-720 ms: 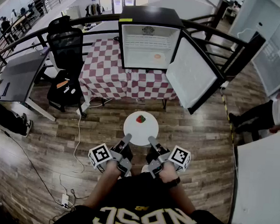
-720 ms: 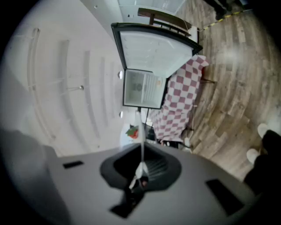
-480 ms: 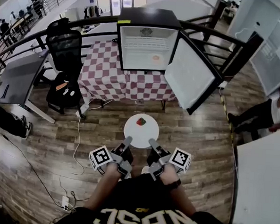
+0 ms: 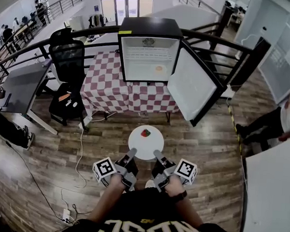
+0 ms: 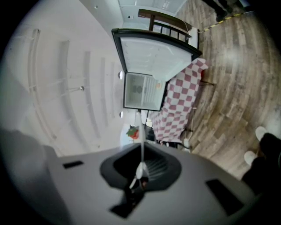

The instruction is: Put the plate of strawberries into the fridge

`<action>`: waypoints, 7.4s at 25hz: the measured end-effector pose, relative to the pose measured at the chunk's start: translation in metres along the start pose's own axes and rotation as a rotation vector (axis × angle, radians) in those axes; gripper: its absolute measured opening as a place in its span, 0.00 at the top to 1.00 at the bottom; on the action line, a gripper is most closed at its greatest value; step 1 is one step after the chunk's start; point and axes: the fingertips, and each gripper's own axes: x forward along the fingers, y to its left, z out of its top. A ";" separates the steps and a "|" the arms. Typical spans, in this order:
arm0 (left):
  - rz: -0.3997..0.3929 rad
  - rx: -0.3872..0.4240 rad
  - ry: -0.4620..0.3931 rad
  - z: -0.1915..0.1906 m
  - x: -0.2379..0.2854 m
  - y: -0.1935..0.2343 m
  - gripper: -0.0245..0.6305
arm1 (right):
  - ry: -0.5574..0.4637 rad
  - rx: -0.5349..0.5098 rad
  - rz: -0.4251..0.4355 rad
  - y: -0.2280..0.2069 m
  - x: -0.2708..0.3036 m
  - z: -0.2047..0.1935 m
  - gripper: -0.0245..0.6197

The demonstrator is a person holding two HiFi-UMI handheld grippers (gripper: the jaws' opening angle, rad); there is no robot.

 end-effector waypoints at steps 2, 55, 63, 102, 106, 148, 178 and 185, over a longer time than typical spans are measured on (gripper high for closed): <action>0.001 -0.002 -0.002 -0.005 0.005 -0.001 0.91 | 0.002 0.004 0.003 -0.001 -0.004 0.006 0.91; -0.012 -0.036 0.046 0.288 0.225 0.021 0.91 | -0.042 0.029 -0.011 0.030 0.324 0.164 0.91; 0.019 -0.056 0.039 0.306 0.260 0.033 0.91 | -0.037 0.054 -0.041 0.017 0.351 0.193 0.91; 0.253 0.083 -0.032 0.388 0.438 0.160 0.91 | -0.014 0.006 -0.167 -0.093 0.496 0.341 0.91; 0.275 0.096 -0.026 0.393 0.449 0.174 0.91 | -0.015 0.006 -0.190 -0.106 0.507 0.348 0.91; 0.320 0.115 -0.068 0.421 0.495 0.230 0.91 | -0.087 -0.034 -0.306 -0.157 0.555 0.387 0.91; 0.430 0.727 0.120 0.411 0.492 0.207 0.76 | -0.090 -0.857 -0.396 -0.113 0.549 0.417 0.50; 0.430 0.955 0.132 0.408 0.482 0.201 0.69 | -0.094 -0.873 -0.372 -0.115 0.530 0.411 0.50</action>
